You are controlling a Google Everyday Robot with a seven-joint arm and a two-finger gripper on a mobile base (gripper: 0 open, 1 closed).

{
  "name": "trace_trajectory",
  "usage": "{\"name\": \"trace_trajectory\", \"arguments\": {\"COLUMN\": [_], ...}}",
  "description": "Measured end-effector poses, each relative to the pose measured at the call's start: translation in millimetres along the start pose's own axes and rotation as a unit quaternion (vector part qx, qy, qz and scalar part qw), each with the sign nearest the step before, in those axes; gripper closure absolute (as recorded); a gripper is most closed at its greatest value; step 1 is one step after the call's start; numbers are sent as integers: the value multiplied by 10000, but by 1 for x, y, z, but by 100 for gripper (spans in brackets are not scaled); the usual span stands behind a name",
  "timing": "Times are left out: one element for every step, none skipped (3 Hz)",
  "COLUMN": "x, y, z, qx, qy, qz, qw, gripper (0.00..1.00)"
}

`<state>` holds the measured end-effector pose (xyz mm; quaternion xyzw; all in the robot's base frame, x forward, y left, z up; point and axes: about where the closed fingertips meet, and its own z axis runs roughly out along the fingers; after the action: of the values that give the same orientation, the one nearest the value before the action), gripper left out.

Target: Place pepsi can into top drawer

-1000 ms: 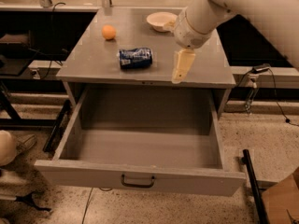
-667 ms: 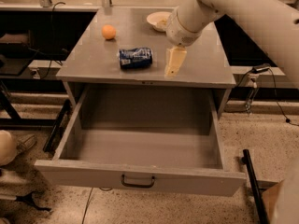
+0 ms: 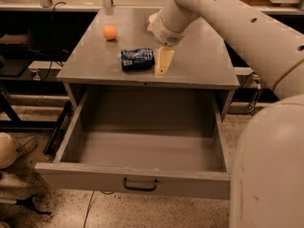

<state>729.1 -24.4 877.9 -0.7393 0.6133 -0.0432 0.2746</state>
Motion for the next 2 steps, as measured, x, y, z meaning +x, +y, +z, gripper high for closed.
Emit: {"name": "trace_trajectory", "arguments": {"x": [-10, -21], "y": [-8, -13], "z": [16, 28], "qx": [-95, -174], "qy": [56, 119], "qz": [-23, -79], "qw": [9999, 9997], "gripper": [0, 0]}}
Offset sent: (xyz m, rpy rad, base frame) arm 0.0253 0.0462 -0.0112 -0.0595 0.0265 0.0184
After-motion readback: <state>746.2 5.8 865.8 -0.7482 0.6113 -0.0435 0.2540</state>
